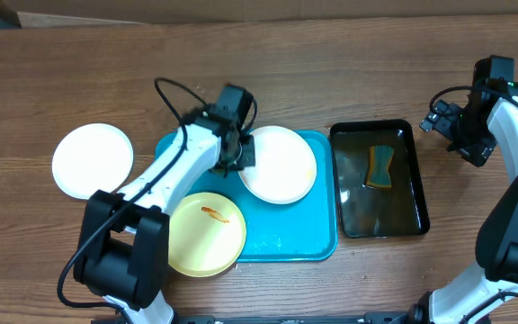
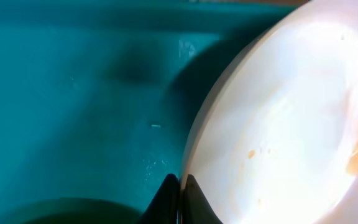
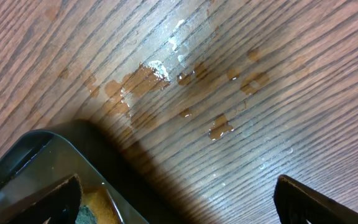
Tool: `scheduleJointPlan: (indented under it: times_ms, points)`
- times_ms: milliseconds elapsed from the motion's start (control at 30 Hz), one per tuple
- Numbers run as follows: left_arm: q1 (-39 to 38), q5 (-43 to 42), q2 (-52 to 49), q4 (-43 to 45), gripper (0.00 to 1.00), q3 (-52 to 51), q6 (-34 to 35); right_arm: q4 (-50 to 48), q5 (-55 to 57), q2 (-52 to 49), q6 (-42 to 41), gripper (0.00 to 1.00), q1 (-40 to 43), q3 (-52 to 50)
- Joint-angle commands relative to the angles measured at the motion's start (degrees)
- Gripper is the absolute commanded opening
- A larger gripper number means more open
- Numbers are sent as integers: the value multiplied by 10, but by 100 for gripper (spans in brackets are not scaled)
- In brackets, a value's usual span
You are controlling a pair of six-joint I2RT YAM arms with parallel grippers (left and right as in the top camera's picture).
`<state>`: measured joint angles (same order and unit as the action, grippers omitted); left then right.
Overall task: Clean dirty plates on tray and stack at the side
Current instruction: 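Lift the white plate with the left gripper toward the black tray, then dip the held white plate into the water of the black tray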
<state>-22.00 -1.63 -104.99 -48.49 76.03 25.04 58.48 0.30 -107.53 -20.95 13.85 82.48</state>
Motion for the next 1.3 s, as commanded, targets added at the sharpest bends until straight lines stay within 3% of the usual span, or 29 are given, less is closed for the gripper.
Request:
scheduleJointPlan:
  times_ms: [0, 333, 500, 933, 1267]
  points:
    - [6, 3, 21, -29, 4, 64, -39, -2, 1, 3, -3, 100, 1, 4]
    - [-12, 3, 21, -82, 4, 183, -45, -2, 1, 4, -3, 100, 1, 4]
    - [-62, 57, 21, -65, 4, 194, -45, -2, 1, 4, -3, 100, 1, 4]
    - [-264, 376, 21, -7, 4, 194, -50, -2, 1, 4, -3, 100, 1, 4]
    - [-422, 663, 21, 74, 4, 194, -202, -2, 1, 3, -3, 100, 1, 4]
